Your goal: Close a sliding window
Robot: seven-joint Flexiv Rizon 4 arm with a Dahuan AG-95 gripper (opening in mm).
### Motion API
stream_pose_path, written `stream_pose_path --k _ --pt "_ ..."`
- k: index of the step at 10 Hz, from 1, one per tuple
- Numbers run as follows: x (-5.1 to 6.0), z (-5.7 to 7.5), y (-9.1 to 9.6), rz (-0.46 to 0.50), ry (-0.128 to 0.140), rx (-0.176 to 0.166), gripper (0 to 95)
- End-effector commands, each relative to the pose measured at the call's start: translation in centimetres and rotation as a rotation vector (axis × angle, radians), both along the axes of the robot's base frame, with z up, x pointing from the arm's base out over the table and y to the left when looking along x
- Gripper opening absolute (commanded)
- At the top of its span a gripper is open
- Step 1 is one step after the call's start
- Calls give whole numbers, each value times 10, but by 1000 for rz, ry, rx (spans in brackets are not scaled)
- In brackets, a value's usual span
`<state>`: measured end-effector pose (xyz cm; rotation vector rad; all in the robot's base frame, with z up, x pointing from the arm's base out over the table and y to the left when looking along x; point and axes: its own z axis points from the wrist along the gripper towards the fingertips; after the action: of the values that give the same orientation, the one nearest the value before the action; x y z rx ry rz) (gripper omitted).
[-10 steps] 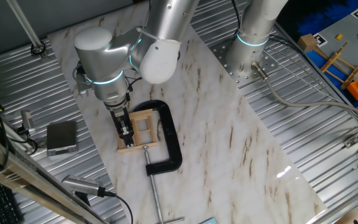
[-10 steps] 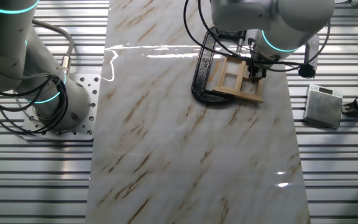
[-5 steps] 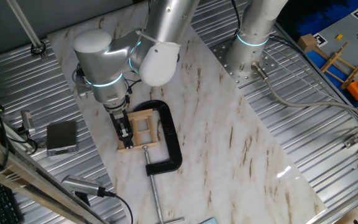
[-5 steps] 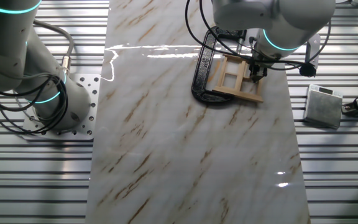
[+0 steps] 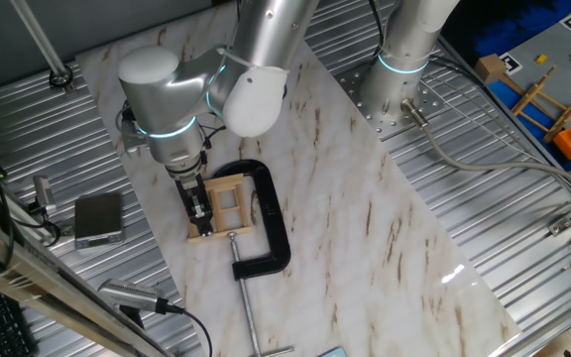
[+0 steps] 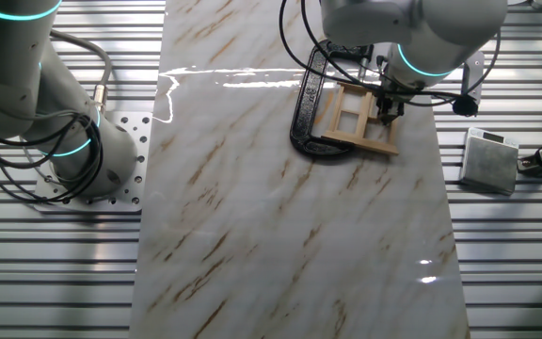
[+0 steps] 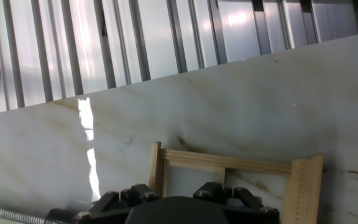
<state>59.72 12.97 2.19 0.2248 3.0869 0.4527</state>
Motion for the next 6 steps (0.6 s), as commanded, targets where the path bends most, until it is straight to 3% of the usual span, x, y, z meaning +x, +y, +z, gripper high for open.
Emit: stream_pose_path --k 1,6 --pt "-1 0 -1 3 1 1 570" --pt "-7 0 -15 21 2 0 570"
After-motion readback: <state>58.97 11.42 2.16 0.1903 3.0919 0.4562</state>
